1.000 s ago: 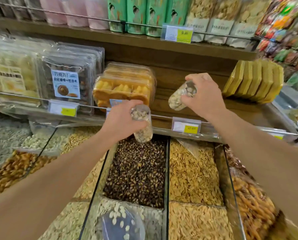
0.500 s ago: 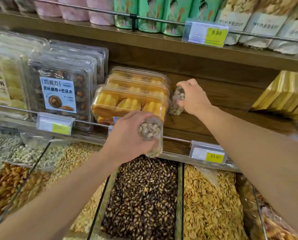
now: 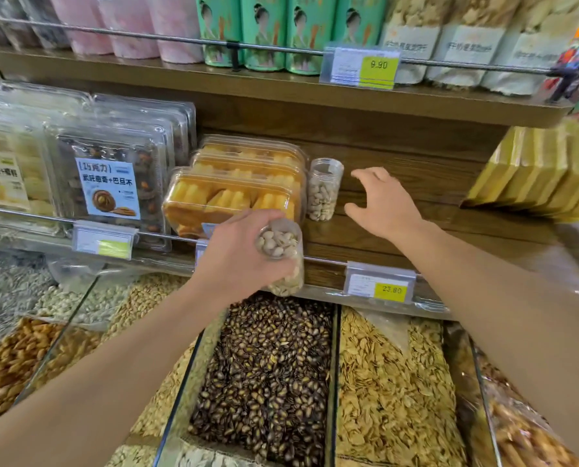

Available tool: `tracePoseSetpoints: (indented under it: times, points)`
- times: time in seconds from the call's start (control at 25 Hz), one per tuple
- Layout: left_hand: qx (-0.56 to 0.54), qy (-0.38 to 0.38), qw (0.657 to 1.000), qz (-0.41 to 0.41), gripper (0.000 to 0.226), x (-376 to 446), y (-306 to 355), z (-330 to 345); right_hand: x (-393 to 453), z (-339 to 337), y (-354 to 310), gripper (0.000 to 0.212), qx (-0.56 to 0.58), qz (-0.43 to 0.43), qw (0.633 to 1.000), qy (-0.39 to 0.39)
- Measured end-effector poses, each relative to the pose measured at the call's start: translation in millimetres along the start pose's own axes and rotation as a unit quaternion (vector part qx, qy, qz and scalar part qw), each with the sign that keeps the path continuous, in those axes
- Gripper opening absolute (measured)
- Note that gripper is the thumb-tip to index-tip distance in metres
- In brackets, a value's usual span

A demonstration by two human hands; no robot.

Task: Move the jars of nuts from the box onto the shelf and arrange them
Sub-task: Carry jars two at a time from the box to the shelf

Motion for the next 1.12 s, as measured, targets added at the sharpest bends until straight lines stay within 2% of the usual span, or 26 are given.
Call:
tracePoseSetpoints:
  times: [0.2, 0.4, 0.64, 0.76, 0.84, 1.0, 1.12]
  points:
    - [0.026, -0.011, 0.997, 0.071, 0.067, 10.9, 59.8, 17.9, -57.6, -26.5, 33.8, 0.058, -0.078, 0.024, 0.997, 0.01]
    - [0.066, -0.026, 0.992, 0.103, 0.067, 61.8, 103.0, 54.9, -88.4, -36.6, 66.4, 0.062, -0.09, 0.044, 0.995, 0.016]
    - [0.118, -0.083, 0.987, 0.065, 0.072, 133.0, 83.8, 131.1, -91.0, -24.2, 90.3, 0.062, -0.069, 0.051, 0.996, 0.001]
    - [0.107, -0.068, 0.991, 0.044, 0.07, 158.1, 71.4, 148.8, -81.7, -15.9, 98.5, 0.062, -0.072, 0.031, 0.997, -0.006]
    - [0.121, -0.052, 0.989, 0.064, 0.063, 173.1, 68.7, 155.6, -76.2, -12.6, 103.2, 0.062, -0.069, 0.024, 0.997, -0.009]
    - [0.222, -0.018, 0.967, 0.127, 0.045, 182.4, 70.5, 158.3, -73.6, -9.4, 103.0, 0.062, -0.064, 0.028, 0.997, -0.011]
    - [0.202, -0.026, 0.969, 0.136, 0.047, 161.9, 72.4, 148.5, -82.2, -19.2, 91.4, 0.062, -0.059, 0.036, 0.998, -0.003]
Point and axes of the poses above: each hand's wrist, its own x-axis towards the middle knuckle, its own z-axis out of the palm, y = z × x, the point moved 5 cm from there along x, towards the middle knuckle, and after that the axes turned 2 degrees about -x, right-handed, at the moved point
